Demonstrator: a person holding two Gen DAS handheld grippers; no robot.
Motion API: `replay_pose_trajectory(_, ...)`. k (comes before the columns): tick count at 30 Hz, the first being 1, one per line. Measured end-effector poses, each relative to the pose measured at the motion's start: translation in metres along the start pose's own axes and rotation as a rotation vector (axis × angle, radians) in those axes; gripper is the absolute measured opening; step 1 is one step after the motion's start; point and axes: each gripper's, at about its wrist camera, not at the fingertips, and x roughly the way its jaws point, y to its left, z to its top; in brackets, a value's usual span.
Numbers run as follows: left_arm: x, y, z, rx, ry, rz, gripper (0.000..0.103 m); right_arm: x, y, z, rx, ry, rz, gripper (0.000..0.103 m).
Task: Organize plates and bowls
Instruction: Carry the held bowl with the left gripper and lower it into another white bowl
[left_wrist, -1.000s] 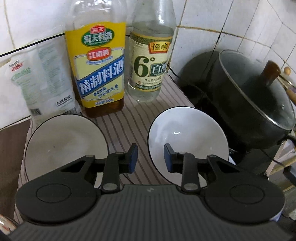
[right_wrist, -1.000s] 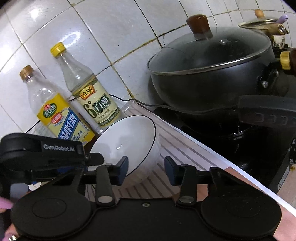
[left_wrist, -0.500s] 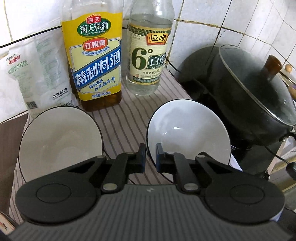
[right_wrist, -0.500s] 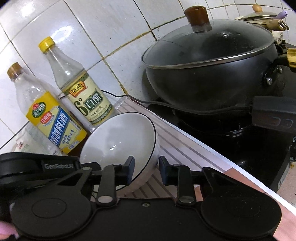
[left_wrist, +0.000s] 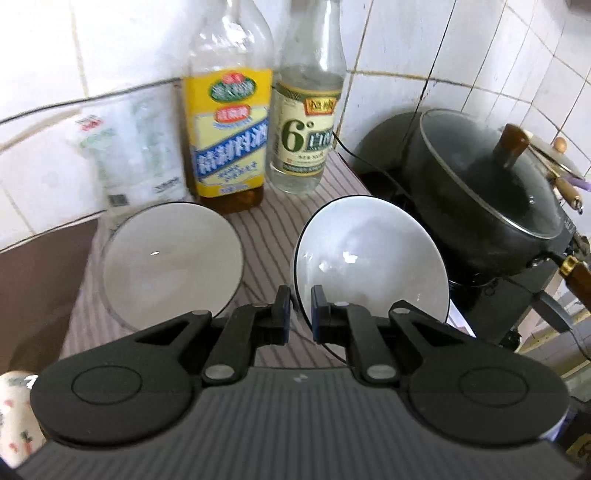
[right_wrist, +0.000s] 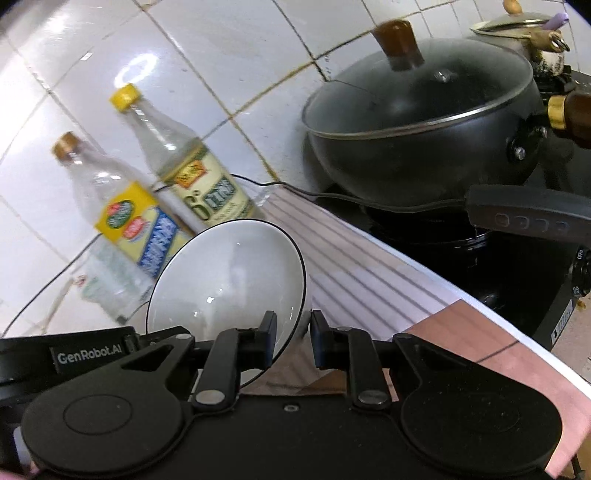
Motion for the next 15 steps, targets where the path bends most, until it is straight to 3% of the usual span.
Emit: replay_pose_trajectory(15, -0.112, 0.015, -0.034, -0.012, -0.07, 0.079, 0.01, -0.074, 0.036, -0.015, -0.102, 0.069, 0.167, 0.022)
